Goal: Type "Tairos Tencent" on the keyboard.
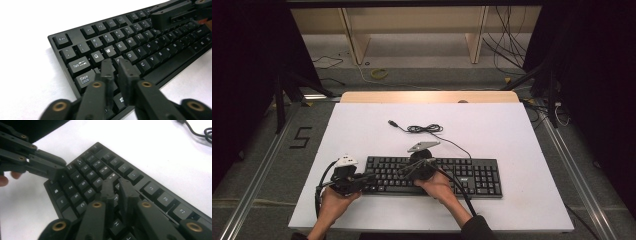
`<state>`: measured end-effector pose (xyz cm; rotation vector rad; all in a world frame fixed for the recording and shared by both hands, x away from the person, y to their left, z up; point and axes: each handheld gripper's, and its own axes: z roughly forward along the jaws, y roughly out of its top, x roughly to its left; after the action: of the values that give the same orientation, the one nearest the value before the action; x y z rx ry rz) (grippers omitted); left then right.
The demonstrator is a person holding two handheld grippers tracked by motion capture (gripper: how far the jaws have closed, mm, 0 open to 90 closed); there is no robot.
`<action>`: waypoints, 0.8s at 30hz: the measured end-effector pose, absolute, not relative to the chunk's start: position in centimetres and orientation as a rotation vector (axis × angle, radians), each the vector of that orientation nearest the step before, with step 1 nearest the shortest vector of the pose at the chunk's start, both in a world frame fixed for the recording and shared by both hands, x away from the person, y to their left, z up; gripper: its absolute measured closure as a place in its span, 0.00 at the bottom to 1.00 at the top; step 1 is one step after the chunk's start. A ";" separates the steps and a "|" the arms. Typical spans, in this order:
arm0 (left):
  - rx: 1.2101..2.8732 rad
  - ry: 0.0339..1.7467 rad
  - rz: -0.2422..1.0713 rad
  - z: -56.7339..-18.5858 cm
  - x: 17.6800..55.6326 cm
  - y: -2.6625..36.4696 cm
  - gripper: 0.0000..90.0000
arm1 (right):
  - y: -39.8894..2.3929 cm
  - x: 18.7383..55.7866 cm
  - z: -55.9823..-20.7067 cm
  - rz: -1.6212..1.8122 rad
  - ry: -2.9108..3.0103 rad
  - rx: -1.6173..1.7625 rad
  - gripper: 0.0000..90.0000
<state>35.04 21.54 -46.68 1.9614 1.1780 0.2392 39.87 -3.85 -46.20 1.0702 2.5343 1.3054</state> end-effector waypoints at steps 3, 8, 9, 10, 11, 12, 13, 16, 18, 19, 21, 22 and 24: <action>1.950 1.173 0.229 -46.6 35.1 21.5 0.81 | -4.2 39.7 -45.9 1.328 2.531 1.067 0.86; 1.910 1.160 0.224 -46.4 35.1 21.4 0.64 | -4.9 39.4 -45.6 1.350 2.522 1.056 0.72; 1.904 1.156 0.222 -46.3 35.1 21.4 0.61 | -5.1 39.4 -45.6 1.358 2.518 1.055 0.69; 1.899 1.150 0.221 -46.3 35.2 21.4 0.58 | -5.2 39.3 -45.6 1.360 2.516 1.059 0.66; 1.896 1.148 0.224 -46.3 35.2 21.3 0.55 | -5.3 39.2 -45.6 1.361 2.518 1.066 0.64; 1.896 1.148 0.224 -46.3 35.2 21.3 0.51 | -5.4 39.2 -45.6 1.367 2.516 1.060 0.62; 1.892 1.147 0.222 -46.3 35.2 21.3 0.48 | -5.5 39.1 -45.6 1.368 2.515 1.062 0.59; 1.886 1.135 0.220 -46.3 35.3 21.1 0.44 | -5.8 38.8 -45.5 1.367 2.510 1.049 0.55; 1.887 1.130 0.224 -46.3 35.3 21.1 0.42 | -6.1 38.6 -45.5 1.377 2.501 1.044 0.53; 1.883 1.126 0.225 -46.3 35.3 21.0 0.42 | -6.2 38.6 -45.4 1.377 2.500 1.049 0.52; 1.883 1.126 0.224 -46.4 35.4 21.0 0.41 | -6.5 38.6 -45.3 1.383 2.489 1.050 0.51; 1.881 1.128 0.224 -46.4 35.4 21.0 0.41 | -6.7 38.5 -45.2 1.388 2.483 1.047 0.50; 1.881 1.129 0.227 -46.4 35.5 21.0 0.42 | -6.9 38.5 -45.1 1.393 2.475 1.044 0.49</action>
<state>35.51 20.96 -46.43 1.8813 1.1290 0.2266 38.45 -6.90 -45.09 1.0437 2.4751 1.3934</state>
